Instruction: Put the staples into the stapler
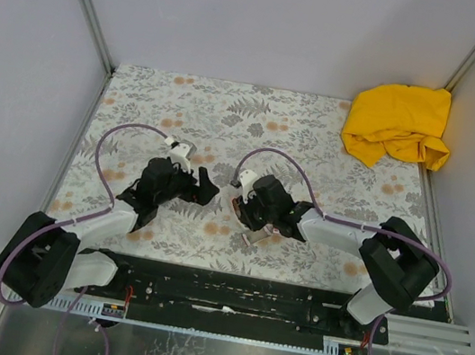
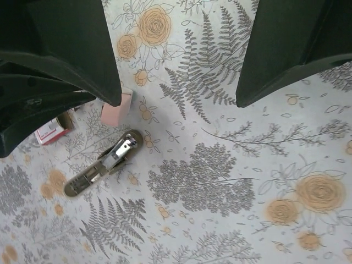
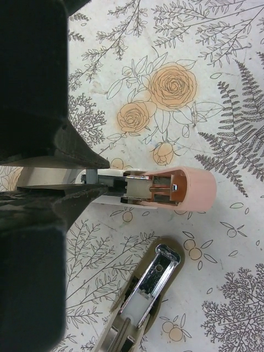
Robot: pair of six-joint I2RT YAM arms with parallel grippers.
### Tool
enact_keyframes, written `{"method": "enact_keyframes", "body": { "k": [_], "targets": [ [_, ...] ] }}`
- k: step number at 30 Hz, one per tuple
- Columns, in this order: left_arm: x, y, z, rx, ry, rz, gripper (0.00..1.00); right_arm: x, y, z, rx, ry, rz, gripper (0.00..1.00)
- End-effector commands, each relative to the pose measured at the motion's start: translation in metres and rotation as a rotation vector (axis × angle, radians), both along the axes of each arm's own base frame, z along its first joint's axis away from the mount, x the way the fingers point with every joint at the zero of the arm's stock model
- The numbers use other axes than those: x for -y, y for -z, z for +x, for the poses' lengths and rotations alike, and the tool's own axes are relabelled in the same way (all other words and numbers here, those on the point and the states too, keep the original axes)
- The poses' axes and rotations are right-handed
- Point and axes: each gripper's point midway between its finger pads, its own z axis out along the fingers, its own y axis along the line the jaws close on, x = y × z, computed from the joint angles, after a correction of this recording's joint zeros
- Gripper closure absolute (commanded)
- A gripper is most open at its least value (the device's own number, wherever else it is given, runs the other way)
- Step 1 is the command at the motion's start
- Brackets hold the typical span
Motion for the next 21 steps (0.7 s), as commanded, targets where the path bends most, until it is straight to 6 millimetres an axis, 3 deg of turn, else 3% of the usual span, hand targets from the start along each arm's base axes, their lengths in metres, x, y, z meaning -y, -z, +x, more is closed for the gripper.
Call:
{"method": "enact_keyframes", "body": {
  "k": [1,21],
  "targets": [
    [-0.016,-0.023,0.016,0.101,-0.116,-0.041,0.16,-0.011,-0.010,0.011,0.067,-0.007,0.012,0.85],
    [-0.020,-0.028,0.015,0.123,-0.129,-0.050,0.15,-0.013,-0.028,0.015,0.102,-0.015,0.017,0.86]
  ]
}}
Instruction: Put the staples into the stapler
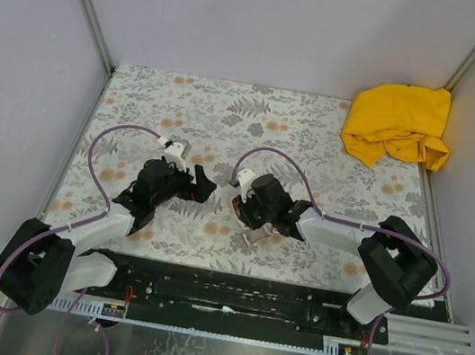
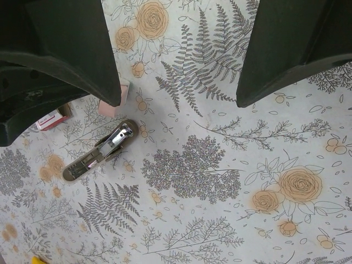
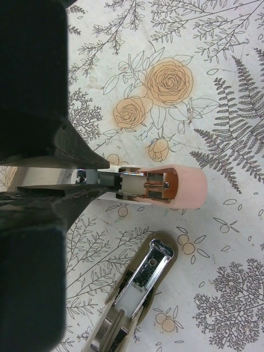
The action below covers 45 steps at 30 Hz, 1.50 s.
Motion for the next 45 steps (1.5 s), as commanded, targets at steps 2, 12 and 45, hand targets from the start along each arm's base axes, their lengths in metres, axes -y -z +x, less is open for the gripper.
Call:
{"method": "enact_keyframes", "body": {
  "k": [2,12,45],
  "targets": [
    [-0.002,-0.017,0.008,0.074,-0.025,-0.030,0.15,-0.012,-0.029,0.011,0.075,-0.006,0.039,0.86],
    [-0.001,-0.018,0.007,0.078,-0.016,-0.034,0.15,-0.009,-0.019,0.014,0.071,0.001,0.006,0.86],
    [-0.002,-0.020,0.007,0.081,-0.018,-0.036,0.15,-0.008,0.005,0.008,0.022,-0.018,-0.034,0.88]
  ]
}}
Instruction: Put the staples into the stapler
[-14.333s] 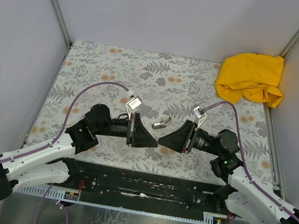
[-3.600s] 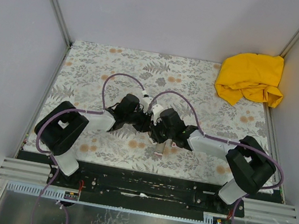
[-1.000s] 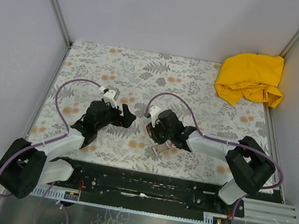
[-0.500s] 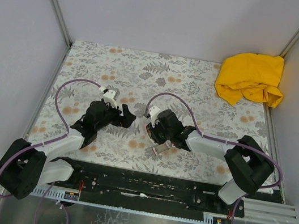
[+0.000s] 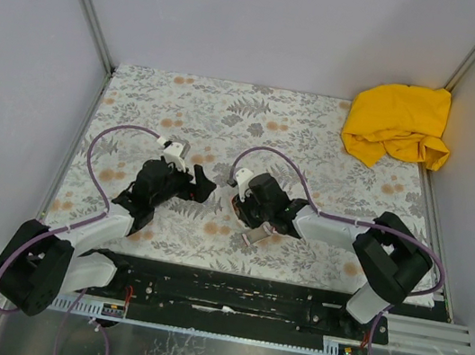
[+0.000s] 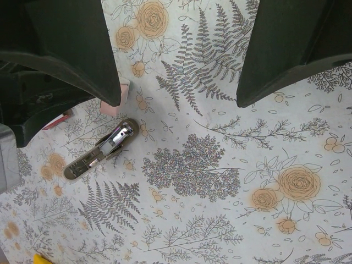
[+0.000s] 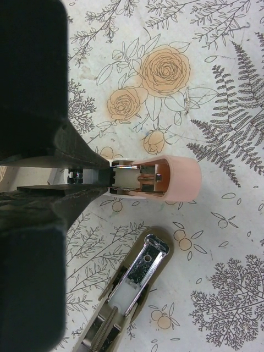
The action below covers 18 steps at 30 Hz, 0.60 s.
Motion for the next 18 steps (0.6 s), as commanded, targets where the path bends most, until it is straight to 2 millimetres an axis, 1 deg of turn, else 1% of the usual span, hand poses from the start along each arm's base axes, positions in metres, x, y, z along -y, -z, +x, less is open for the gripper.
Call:
{"method": "enact_keyframes", "body": {
  "k": [1,3,6,9,10,17,18],
  "targets": [
    [-0.001,-0.018,0.007,0.071,-0.014,-0.034,0.15,-0.007,-0.001,0.003,0.016,-0.015,-0.008,0.88],
    [-0.001,-0.018,0.007,0.073,-0.013,-0.035,0.15,-0.006,-0.002,0.004,0.021,-0.015,-0.010,0.88],
    [-0.001,-0.018,0.007,0.073,-0.012,-0.034,0.15,-0.008,-0.008,0.005,0.034,-0.023,-0.003,0.88],
    [-0.001,-0.017,0.007,0.070,-0.011,-0.033,0.15,-0.007,-0.009,0.005,0.038,-0.035,-0.012,0.88],
    [-0.001,-0.017,0.007,0.070,-0.012,-0.034,0.15,-0.008,-0.018,0.005,0.053,-0.038,0.004,0.88],
    [0.000,-0.017,0.007,0.069,-0.008,-0.036,0.15,-0.008,-0.013,0.003,0.034,-0.046,-0.010,0.87],
    [0.000,-0.017,0.006,0.068,-0.006,-0.035,0.15,-0.007,-0.009,0.002,0.022,-0.047,-0.019,0.86]
  ]
}}
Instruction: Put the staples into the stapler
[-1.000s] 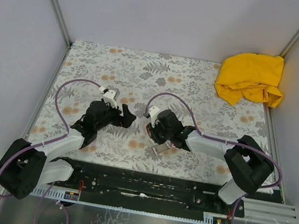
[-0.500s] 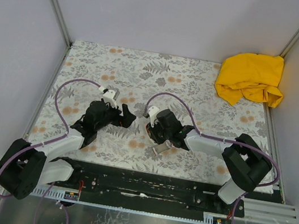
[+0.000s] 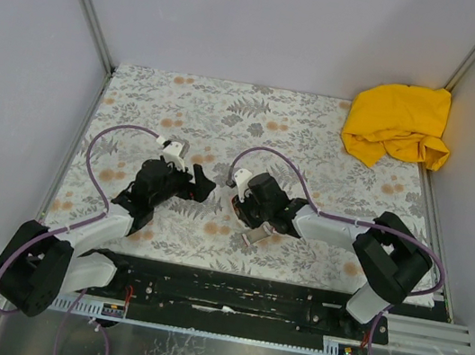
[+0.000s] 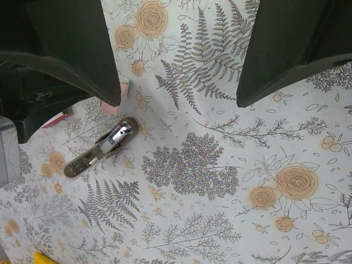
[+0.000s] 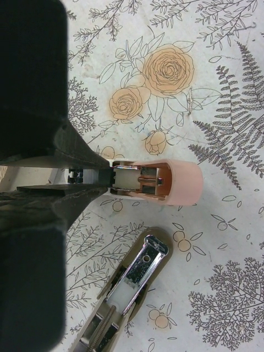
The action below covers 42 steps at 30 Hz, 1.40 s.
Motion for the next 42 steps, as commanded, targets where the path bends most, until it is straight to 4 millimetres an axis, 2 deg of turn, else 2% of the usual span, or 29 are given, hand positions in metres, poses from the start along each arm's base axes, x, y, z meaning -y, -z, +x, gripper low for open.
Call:
{"method": "enact_keyframes", "body": {
  "k": [1,9,16,21,24,26,30,34,36,39,42],
  "targets": [
    [0.001,-0.016,0.005,0.065,-0.003,-0.033,0.15,-0.007,-0.004,0.001,0.004,-0.024,-0.013,0.84],
    [0.002,-0.018,0.005,0.070,0.002,-0.035,0.14,-0.009,-0.010,-0.001,-0.005,-0.025,0.006,0.55],
    [0.004,-0.017,0.004,0.071,0.019,-0.033,0.14,-0.011,-0.065,0.005,0.067,0.029,0.121,0.45],
    [0.017,-0.023,0.006,0.091,0.051,0.015,0.15,0.015,-0.101,0.017,0.118,0.179,0.157,0.39],
    [0.041,-0.029,0.007,0.092,0.095,0.080,0.15,0.041,-0.109,0.022,0.089,0.277,0.193,0.34],
    [0.063,-0.040,0.008,0.103,0.155,0.080,0.15,0.059,-0.108,0.024,0.058,0.342,0.221,0.31],
    [0.110,-0.041,0.012,0.089,0.326,0.080,0.15,0.097,-0.093,0.025,0.022,0.481,0.243,0.28],
    [0.158,-0.026,0.015,0.058,0.512,0.102,0.15,0.127,-0.084,0.025,0.026,0.592,0.255,0.27],
    [0.176,-0.017,0.020,0.038,0.572,0.119,0.15,0.141,-0.081,0.023,0.035,0.637,0.258,0.25],
    [0.195,-0.004,0.028,0.024,0.617,0.158,0.15,0.157,-0.085,0.021,0.061,0.683,0.280,0.23],
    [0.206,0.015,0.034,-0.006,0.638,0.189,0.14,0.164,-0.085,0.015,0.069,0.695,0.297,0.21]
  ]
}}
